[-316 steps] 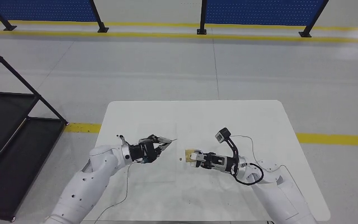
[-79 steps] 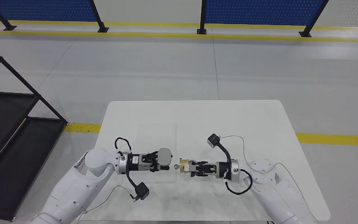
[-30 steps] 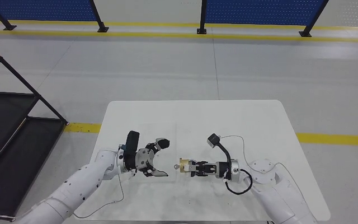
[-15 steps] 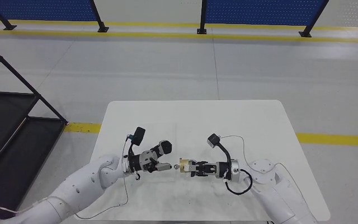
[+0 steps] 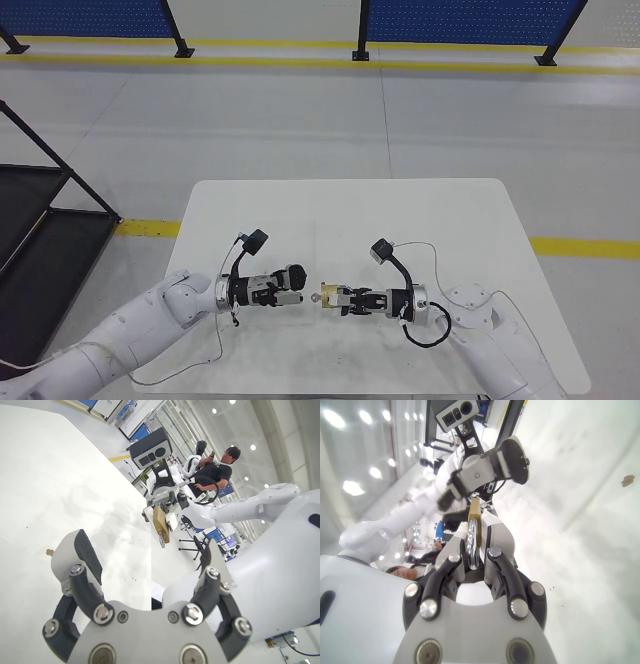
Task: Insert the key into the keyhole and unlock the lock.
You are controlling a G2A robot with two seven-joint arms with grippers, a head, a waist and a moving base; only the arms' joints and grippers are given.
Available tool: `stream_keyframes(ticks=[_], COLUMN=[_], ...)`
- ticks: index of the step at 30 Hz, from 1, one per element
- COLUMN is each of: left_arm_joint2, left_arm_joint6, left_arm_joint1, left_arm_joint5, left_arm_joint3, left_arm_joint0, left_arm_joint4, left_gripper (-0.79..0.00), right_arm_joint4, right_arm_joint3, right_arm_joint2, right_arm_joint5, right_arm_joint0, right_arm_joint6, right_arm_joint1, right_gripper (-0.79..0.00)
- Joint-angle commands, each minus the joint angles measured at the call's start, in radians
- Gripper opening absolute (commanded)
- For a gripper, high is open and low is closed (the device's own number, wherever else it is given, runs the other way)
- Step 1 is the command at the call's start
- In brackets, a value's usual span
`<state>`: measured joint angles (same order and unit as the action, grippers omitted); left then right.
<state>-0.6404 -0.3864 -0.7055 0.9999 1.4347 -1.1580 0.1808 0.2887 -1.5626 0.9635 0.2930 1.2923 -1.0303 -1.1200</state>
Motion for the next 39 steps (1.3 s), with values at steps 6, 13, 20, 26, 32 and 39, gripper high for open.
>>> stream_keyframes(ticks=[6, 13, 20, 26, 32, 39], left_arm_joint2=[-0.013, -0.015, -0.013, -0.02, -0.025, -0.027], left_arm_joint6=[0.009, -0.02, -0.065, -0.134, -0.18, -0.232], left_arm_joint1=[-0.006, -0.021, -0.037, -0.049, -0.066, -0.083], left_arm_joint5=[-0.029, -0.002, 0.012, 0.012, 0.012, 0.012], left_arm_joint3=[0.015, 0.004, 0.003, -0.002, -0.018, -0.045], left_arm_joint0=[-0.014, -0.016, -0.013, 0.0, 0.015, 0.028], left_arm_joint4=[-0.019, 0.007, 0.069, 0.134, 0.177, 0.196], left_gripper=[0.0, 0.0, 0.0, -0.025, -0.434, -0.542], right_arm_joint4=[-0.029, -0.059, -0.056, -0.051, -0.051, -0.051], right_arm_joint3=[-0.024, -0.068, -0.081, -0.083, -0.083, -0.083], right_arm_joint2=[0.007, 0.036, 0.05, 0.054, 0.054, 0.054], right_arm_joint5=[-0.006, -0.007, -0.003, -0.005, -0.005, -0.005], right_arm_joint0=[0.011, 0.047, 0.061, 0.064, 0.064, 0.064], right_arm_joint6=[0.049, 0.107, 0.114, 0.117, 0.117, 0.117], right_arm_joint1=[0.002, 0.01, 0.015, 0.016, 0.016, 0.016], right_gripper=[-0.785, -0.785, -0.785, -0.785, -0.785, -0.785])
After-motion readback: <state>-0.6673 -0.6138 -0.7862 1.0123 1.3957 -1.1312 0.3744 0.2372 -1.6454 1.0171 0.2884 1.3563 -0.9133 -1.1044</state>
